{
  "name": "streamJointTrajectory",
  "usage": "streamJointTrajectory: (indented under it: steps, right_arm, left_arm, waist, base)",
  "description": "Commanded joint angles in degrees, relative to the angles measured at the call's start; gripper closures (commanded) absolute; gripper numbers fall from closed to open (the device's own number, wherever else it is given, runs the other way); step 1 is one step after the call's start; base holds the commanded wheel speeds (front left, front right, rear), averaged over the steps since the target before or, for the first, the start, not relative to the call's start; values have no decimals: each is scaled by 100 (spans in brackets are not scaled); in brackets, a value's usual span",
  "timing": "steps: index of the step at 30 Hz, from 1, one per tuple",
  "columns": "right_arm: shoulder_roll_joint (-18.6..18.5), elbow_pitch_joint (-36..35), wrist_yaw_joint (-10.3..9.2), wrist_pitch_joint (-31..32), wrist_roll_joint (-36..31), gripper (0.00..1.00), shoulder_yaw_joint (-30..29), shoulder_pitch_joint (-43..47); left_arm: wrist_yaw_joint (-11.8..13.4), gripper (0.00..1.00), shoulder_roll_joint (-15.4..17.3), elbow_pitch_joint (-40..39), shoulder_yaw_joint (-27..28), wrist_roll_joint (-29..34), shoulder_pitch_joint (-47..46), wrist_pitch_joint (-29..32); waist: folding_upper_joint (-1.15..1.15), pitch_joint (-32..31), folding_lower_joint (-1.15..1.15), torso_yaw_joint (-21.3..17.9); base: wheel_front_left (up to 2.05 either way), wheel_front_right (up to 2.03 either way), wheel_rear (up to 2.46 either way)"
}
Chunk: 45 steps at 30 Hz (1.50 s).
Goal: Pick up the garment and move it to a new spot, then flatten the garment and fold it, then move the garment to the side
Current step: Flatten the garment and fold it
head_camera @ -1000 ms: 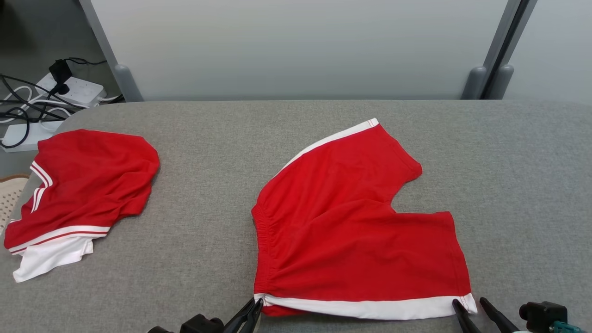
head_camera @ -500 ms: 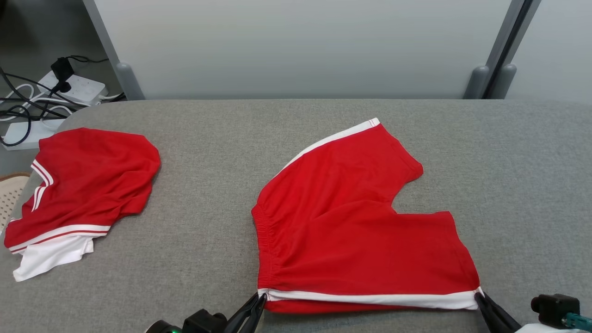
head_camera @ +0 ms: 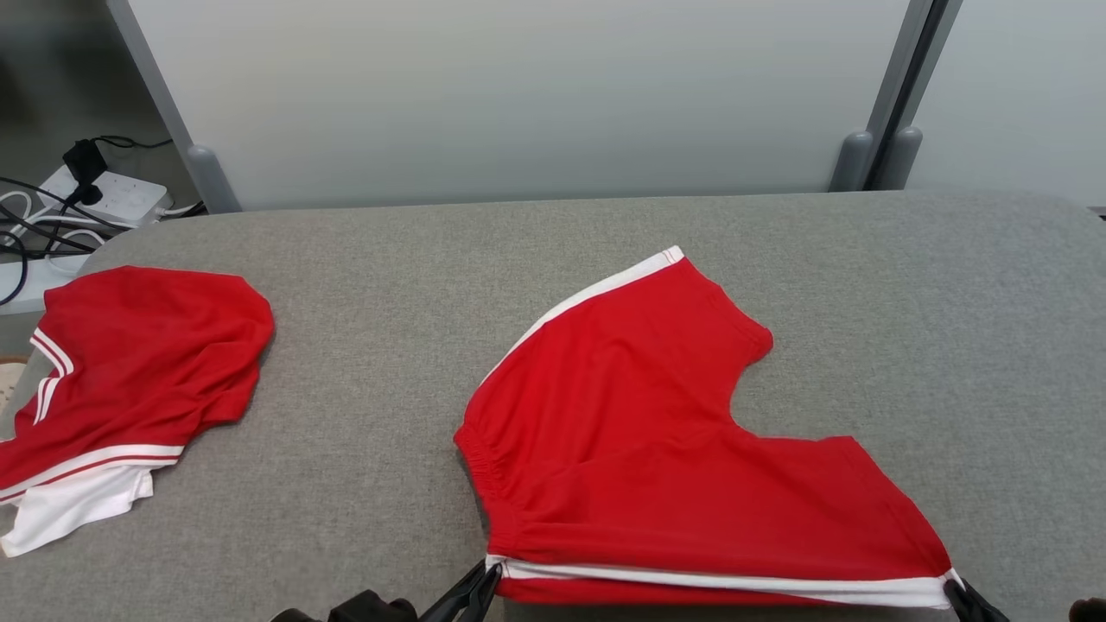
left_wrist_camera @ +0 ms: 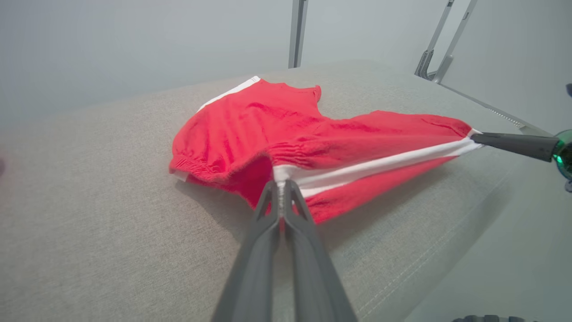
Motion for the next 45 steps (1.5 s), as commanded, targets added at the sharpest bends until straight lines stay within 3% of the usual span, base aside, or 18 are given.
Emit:
streamJointTrajectory:
  steps: [1,6,12,23,36,45]
  right_arm:
    - [-250,-206,5,-1,-83,100,-101,86]
    - [-127,-747,5,160,-364,100,-635,237]
    - [297,-741,5,545,-846,100,-1020,-620]
    - [677,1254,5,503,-1078,100,-354,-3042]
    - [848,3159,5,280,-1183,100,371,-5128]
    - [1073,4031,5,194,-1023,100,893,-6087]
  left_arm:
    - [66,100,135,-288,255,-119,-85,47]
    - [80,100,143,-682,299,-354,48,195]
    - [-296,100,-183,-298,309,-907,-419,154]
    - [-601,100,-712,1236,522,-1239,-1733,-160]
    - [-852,100,-1231,2911,543,-1396,-3110,-714]
    - [-939,100,-1468,3860,306,-1463,-3861,-1005]
  waist:
    - [0,-28,0,-11]
    - [0,-94,0,-17]
    - [0,-18,0,126]
    - [0,462,0,570]
    - [0,1180,0,1067]
    - [0,1630,0,1335]
  base:
    - [0,0,0]
    - [0,0,0]
    - [0,0,0]
    - [0,0,0]
    - [0,0,0]
    - [0,0,0]
